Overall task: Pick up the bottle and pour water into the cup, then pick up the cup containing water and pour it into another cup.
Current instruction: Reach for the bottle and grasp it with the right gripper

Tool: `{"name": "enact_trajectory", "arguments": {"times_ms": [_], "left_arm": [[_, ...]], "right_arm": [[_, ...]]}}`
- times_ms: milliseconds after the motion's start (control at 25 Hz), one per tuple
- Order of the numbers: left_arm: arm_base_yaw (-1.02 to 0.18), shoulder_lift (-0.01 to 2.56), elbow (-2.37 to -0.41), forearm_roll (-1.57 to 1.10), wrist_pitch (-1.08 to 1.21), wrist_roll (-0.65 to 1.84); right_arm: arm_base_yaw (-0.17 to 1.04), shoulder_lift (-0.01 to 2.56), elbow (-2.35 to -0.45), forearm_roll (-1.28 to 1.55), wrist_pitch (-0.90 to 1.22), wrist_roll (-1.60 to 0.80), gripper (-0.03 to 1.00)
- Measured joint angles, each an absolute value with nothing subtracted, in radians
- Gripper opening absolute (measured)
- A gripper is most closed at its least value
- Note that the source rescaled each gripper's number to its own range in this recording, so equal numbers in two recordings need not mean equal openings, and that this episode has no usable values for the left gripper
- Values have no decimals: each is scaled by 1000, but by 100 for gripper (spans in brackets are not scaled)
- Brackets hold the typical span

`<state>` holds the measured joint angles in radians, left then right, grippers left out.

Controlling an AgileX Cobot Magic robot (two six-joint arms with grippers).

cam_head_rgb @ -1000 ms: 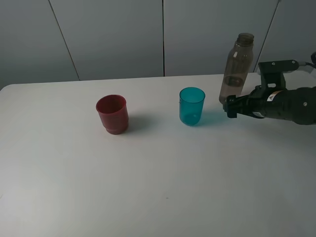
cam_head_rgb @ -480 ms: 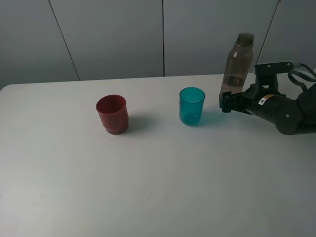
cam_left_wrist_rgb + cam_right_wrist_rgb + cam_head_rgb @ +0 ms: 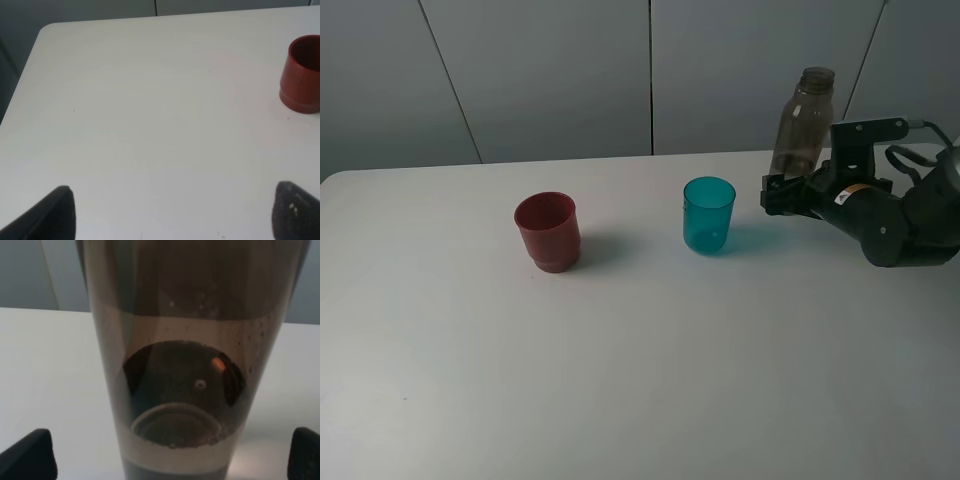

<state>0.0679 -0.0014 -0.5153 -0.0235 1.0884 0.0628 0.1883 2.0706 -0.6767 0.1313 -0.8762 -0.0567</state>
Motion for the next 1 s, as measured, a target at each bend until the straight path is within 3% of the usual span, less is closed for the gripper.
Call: {"name": "enact_trajectory", "arguments": {"times_ms": [1000], "left_arm": [[68,-1,-515,-24,1088,63]], "right_arm": [[188,2176,-819,142,-933,-59,100]]}}
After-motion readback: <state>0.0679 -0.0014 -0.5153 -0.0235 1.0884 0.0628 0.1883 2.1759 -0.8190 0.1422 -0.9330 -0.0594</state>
